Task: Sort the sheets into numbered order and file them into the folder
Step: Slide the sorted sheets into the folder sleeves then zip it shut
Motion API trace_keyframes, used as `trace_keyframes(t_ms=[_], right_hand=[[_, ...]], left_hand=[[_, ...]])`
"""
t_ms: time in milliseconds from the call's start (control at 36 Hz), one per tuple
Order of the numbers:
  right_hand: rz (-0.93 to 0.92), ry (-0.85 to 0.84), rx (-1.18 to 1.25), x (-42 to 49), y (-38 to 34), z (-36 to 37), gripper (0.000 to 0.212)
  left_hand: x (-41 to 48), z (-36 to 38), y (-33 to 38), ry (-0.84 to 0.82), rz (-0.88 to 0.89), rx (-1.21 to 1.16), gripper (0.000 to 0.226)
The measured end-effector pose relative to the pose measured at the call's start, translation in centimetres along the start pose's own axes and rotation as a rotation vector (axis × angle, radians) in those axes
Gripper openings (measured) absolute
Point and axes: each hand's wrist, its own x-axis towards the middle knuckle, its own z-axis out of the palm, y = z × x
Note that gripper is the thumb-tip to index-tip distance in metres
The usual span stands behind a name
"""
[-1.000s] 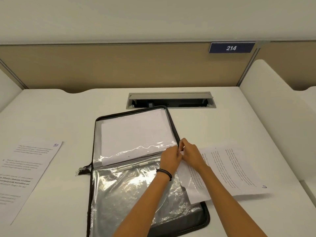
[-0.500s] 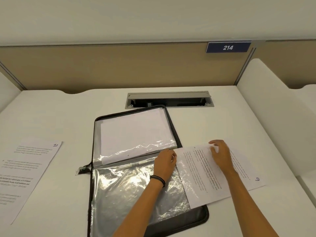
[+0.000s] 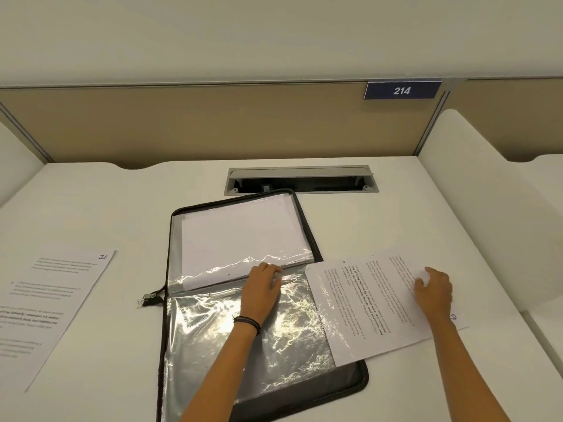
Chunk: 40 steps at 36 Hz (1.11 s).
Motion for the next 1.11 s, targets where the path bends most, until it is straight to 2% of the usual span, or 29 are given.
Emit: trace_keyframes(t_ms=[194,444,722,1000,1111], right_hand=[[-0.003,-0.045,0.078,0.1,0.3,-0.4,0.03],[0.023,-0.134,0.237,-0.6,-1.0,-1.1,0.022],[0.145,-0.312,0.364,-1.4,-1.9,-1.0,0.018],[0.164,-0.52,0.458,-3.3,-4.1,0.9,0.011],[0.152,-0.558,0.462,-4.2,-5.3,1.7,0.011]], left_hand=[[-1.1,-2.6,-3.7,0.132,-0.107,-0.02,0.016],[-3.6,-6.1,-7.8,0.25,-0.269,-0.002,0.024],[-6.8,-8.1,-10.1,0.265,-0.586,0.055,0.025],[-7.9,-9.6,-10.1,0.184,-0.672,0.021,0.041],[-8.1,-10.0,-10.9,0.135,-0.708,0.043,0.037]])
